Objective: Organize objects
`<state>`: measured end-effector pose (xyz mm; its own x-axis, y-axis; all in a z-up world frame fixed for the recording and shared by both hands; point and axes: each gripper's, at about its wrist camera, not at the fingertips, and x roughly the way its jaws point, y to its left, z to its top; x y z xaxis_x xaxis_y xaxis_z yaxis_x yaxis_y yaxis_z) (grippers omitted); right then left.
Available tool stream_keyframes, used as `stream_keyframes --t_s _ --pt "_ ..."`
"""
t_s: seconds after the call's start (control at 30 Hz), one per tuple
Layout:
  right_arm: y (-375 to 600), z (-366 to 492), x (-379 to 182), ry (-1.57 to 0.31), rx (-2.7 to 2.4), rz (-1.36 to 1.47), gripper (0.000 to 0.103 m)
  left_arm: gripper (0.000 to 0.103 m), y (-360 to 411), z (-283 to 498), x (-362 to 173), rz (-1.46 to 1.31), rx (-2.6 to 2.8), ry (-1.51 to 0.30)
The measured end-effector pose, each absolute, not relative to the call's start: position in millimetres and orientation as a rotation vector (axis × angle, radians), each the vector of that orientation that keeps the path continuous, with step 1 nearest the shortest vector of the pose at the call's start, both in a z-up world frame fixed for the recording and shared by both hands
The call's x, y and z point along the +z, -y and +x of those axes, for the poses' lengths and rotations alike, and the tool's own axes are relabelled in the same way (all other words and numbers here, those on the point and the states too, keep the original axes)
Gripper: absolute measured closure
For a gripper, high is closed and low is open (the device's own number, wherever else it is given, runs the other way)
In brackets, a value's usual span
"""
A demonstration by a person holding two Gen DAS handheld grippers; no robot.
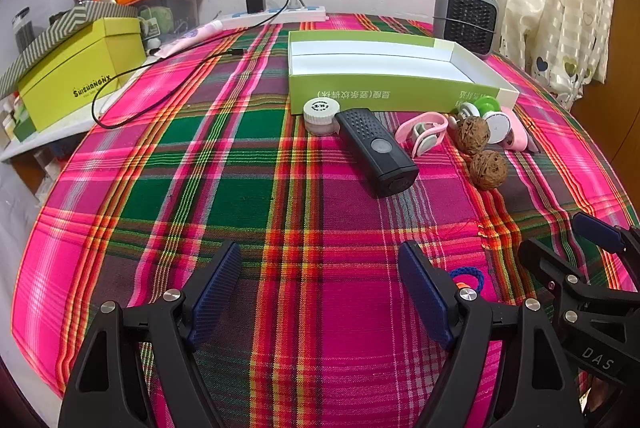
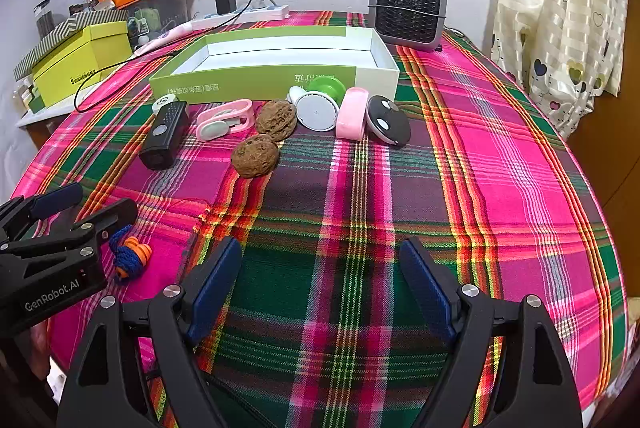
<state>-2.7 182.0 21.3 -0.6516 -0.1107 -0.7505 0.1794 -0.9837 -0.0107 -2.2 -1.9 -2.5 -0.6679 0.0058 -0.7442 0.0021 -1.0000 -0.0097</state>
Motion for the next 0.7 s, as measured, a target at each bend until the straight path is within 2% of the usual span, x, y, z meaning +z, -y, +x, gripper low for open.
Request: stream_keyframes --t_s 0.7 --pt "-188 -5 23 -0.144 -2.668 1.216 0.022 0.025 15 0 1 -1.260 2.788 0.049"
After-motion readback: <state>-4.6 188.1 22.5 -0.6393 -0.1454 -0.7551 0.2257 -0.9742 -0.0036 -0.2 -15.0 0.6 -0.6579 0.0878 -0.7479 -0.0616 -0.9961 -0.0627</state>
